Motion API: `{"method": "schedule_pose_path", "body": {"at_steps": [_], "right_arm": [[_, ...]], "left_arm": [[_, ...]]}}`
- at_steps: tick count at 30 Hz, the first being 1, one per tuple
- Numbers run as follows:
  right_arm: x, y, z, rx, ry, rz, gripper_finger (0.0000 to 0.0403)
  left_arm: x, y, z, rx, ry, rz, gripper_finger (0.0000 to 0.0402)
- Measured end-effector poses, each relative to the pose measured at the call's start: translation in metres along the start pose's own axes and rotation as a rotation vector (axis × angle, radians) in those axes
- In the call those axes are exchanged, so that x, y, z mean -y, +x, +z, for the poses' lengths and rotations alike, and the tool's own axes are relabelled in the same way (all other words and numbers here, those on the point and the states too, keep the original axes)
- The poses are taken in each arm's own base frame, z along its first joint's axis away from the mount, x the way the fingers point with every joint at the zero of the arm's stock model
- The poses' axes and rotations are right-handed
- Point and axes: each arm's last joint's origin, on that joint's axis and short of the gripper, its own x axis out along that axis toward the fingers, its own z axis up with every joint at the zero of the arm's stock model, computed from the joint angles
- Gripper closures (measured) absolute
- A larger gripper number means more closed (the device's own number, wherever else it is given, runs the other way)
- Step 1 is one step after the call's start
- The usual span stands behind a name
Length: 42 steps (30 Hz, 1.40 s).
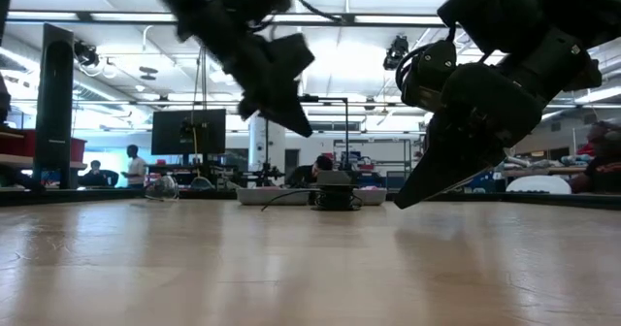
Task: Coil cords
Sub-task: Uncoil the black wire from the black spool
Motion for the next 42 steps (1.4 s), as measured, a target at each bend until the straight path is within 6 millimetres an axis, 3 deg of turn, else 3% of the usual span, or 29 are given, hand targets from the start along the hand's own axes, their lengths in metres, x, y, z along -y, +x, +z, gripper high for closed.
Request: {"method": "schedule_pose_path", "body": {"at_steps": [5,10,16,29,34,42], "right_arm": [[0.000,0.000,0.000,-0.003,0.000,0.000,0.0399],[0.000,0.000,-0.001,-0.009,0.007,-0.002,0.0397],[0.001,0.000,-0.002,-0.028,-0.001,0.004,0.0401],[0.001,0.000,-0.004,-0.045,-0.009,-0.001,0.0401],[0.001,0.000,-0.004,-0.046,-0.010,-0.002,0.0398],[0.001,0.000,-0.004,-0.045,-0.009,-0.001,0.0399]], "left_arm": [[-0.011,0.029,0.032,-0.145,0.060,-0.033,0.0400],[-0.008,0.049,0.051,-0.174,0.139,-0.074,0.0393],[-0.008,0.049,0.060,-0.169,0.150,-0.003,0.0349],[-0.010,0.044,0.058,-0.223,0.101,0.095,0.0179],[0.000,0.045,0.053,-0.236,0.099,0.078,0.0168],[0.011,0.070,0.032,-0.311,0.107,0.094,0.0168]]}}
